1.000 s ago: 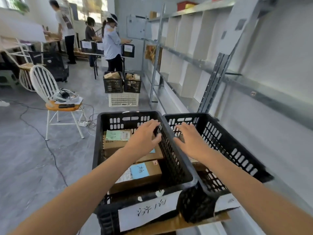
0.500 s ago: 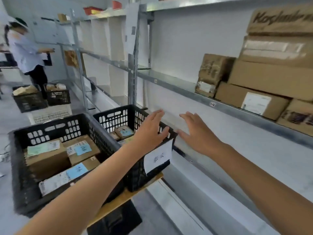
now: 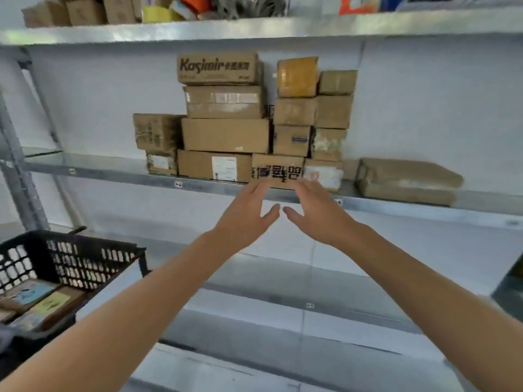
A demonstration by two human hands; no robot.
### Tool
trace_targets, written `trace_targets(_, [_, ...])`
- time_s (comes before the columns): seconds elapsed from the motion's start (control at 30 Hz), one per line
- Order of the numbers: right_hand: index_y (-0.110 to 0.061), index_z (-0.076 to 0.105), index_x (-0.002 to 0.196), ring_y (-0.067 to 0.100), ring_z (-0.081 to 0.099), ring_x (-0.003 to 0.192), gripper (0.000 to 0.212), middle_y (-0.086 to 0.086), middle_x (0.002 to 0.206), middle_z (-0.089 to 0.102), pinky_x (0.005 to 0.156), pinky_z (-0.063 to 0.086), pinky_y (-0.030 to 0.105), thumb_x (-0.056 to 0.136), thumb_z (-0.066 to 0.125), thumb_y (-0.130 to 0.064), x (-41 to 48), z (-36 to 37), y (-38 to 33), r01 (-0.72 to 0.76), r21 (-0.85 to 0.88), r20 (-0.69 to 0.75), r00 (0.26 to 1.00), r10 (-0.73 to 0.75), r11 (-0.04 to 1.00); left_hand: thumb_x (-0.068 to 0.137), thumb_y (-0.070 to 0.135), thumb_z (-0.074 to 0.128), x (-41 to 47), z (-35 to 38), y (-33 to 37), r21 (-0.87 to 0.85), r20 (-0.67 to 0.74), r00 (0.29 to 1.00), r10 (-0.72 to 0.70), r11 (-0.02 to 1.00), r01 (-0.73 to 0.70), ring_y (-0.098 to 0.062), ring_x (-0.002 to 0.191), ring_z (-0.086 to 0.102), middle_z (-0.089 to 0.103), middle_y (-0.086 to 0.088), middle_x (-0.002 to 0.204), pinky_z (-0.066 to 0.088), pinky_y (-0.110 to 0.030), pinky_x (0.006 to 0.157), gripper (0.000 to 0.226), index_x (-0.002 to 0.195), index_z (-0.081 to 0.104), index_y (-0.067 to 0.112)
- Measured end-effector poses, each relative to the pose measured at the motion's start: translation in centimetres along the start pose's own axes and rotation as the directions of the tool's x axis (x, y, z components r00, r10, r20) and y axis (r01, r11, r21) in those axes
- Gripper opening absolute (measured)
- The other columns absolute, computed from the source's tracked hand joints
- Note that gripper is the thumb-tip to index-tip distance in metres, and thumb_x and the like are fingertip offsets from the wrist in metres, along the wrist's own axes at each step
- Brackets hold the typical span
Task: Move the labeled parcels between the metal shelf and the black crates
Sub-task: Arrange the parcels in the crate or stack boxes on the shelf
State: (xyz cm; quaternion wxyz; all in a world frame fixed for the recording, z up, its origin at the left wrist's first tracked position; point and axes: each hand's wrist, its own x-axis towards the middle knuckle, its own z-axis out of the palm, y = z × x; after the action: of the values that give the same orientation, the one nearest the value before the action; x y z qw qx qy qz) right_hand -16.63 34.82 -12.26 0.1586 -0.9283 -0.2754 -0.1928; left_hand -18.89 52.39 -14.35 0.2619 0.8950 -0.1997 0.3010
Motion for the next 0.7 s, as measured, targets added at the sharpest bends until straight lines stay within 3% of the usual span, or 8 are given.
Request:
trace_targets(0.07, [-0.01,0.039,0.146,0.025,0.035,0.138,0.052,0.009,0.146,0.045,0.118,0.021,0.034,0.101,0.053,-0.031,-1.7,-1.6,2.5,-0.06,-0.022,-0.027,0.998,0.06,0.998,0.098,0.025,0.055,1.2,2.2,2.0,-0.073,0.06,0.997,0.046,0.996,-0.042,-0.01,0.136,0.036,0.042,0.001,0.149,0.024,-0.016,0.108,0.049,0.145,0.041,0.02])
trace_targets(0.23, [-0.01,0.038,0.148,0.028,0.037,0.136,0.053,0.011,0.146,0.045,0.11,0.032,0.037,0.101,0.054,-0.028,-4.6,-5.7,8.3,-0.241,-0.064,-0.091,0.968,0.235,0.968,0.1,0.028,0.053,5.0,6.7,6.2,-0.146,0.16,0.984,0.078,0.988,-0.054,-0.016,0.138,0.035,0.04,-0.002,0.151,0.027,-0.019,0.105,0.05,0.146,0.039,0.012])
trace_targets(0.4, [-0.006,0.047,0.137,0.029,0.039,0.131,0.044,0.012,0.138,0.051,0.108,0.033,0.037,0.099,0.055,-0.026,-6.4,-8.8,13.6,-0.368,-0.134,-0.142,0.926,0.35,0.92,0.1,0.028,0.051,8.4,9.3,9.0,-0.138,0.234,0.956,0.174,0.98,-0.145,-0.018,0.143,0.029,0.034,-0.004,0.156,0.025,-0.029,0.114,0.055,0.15,0.034,0.01])
trace_targets(0.57, [-0.008,0.042,0.145,0.029,0.031,0.141,0.055,0.011,0.149,0.043,0.114,0.03,0.041,0.099,0.054,-0.034,-5.9,-10.5,17.8,-0.463,-0.113,-0.148,0.883,0.446,0.879,0.1,0.026,0.051,11.4,11.7,9.8,-0.131,0.246,0.963,0.115,0.988,-0.084,-0.025,0.128,0.042,0.047,-0.011,0.14,0.036,-0.034,0.101,0.042,0.135,0.046,0.004])
trace_targets(0.7, [-0.005,0.03,0.152,0.035,0.033,0.141,0.062,0.018,0.152,0.036,0.115,0.025,0.041,0.103,0.049,-0.038,-4.5,-11.2,21.6,-0.551,-0.119,-0.15,0.832,0.534,0.826,0.101,0.029,0.048,14.1,13.6,9.4,-0.134,0.289,0.957,0.032,0.991,0.007,-0.022,0.141,0.031,0.034,-0.008,0.155,0.03,-0.03,0.108,0.057,0.15,0.031,0.006])
